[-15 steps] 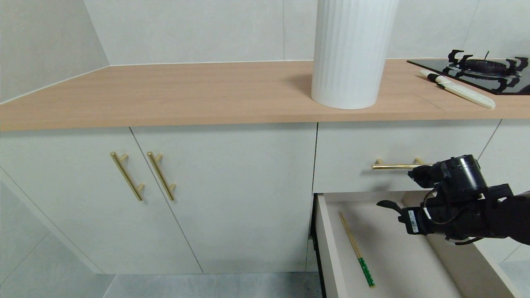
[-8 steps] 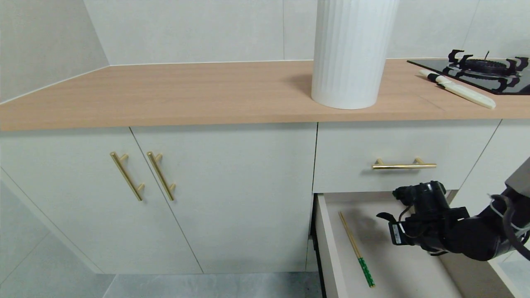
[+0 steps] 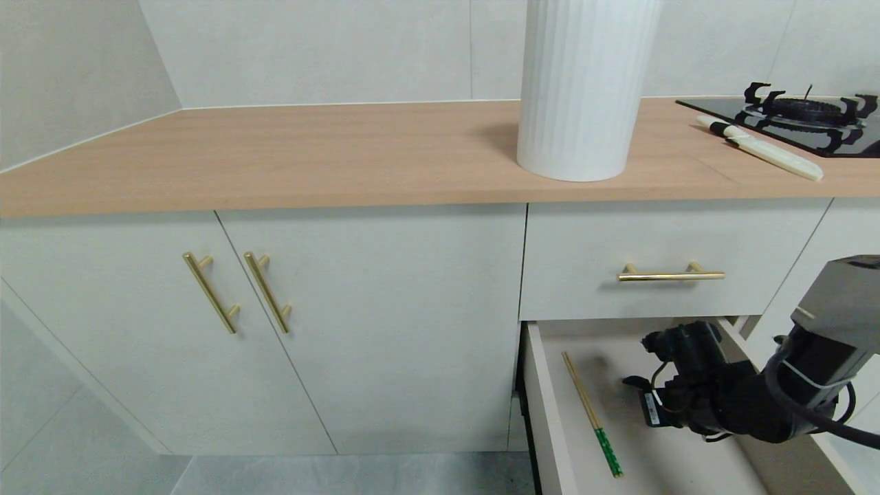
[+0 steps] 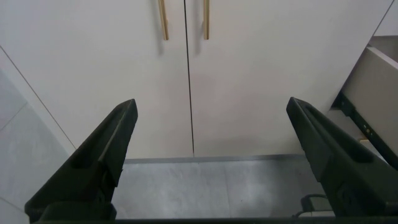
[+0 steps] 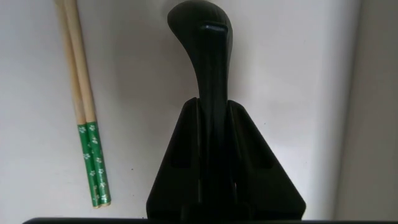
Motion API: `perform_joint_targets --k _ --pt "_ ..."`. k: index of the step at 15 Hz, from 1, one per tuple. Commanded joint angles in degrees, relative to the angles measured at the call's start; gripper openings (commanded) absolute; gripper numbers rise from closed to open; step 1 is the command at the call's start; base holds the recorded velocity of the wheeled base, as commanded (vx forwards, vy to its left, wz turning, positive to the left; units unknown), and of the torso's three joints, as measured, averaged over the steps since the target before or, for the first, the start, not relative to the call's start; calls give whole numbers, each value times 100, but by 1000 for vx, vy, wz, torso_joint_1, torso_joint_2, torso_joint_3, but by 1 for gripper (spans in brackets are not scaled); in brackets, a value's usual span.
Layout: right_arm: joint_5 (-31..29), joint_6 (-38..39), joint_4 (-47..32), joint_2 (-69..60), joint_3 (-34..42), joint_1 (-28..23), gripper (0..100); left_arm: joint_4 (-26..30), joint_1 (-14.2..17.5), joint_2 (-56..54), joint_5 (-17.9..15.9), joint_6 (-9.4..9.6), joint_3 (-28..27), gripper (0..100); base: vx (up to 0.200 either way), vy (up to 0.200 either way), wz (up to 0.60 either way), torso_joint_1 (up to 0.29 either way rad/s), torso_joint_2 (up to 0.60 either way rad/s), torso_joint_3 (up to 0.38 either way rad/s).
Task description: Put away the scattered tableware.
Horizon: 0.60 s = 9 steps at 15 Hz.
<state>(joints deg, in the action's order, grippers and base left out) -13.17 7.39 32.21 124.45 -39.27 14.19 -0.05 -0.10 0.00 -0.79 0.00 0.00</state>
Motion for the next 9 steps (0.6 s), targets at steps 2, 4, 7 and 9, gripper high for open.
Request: perform_joint_targets --k 2,4,7,9 --pt "-2 0 -4 97 -2 5 0 5 1 0 0 0 0 100 0 0 0 0 0 0" --pt "-2 0 -4 97 -2 -4 0 5 1 0 0 0 0 100 0 0 0 0 0 0" --pt "-2 -9 -4 105 7 -30 0 -4 1 0 0 0 0 100 0 0 0 0 0 0" --pt "-2 -18 -4 105 15 -39 0 -4 1 0 0 0 0 100 0 0 0 0 0 0"
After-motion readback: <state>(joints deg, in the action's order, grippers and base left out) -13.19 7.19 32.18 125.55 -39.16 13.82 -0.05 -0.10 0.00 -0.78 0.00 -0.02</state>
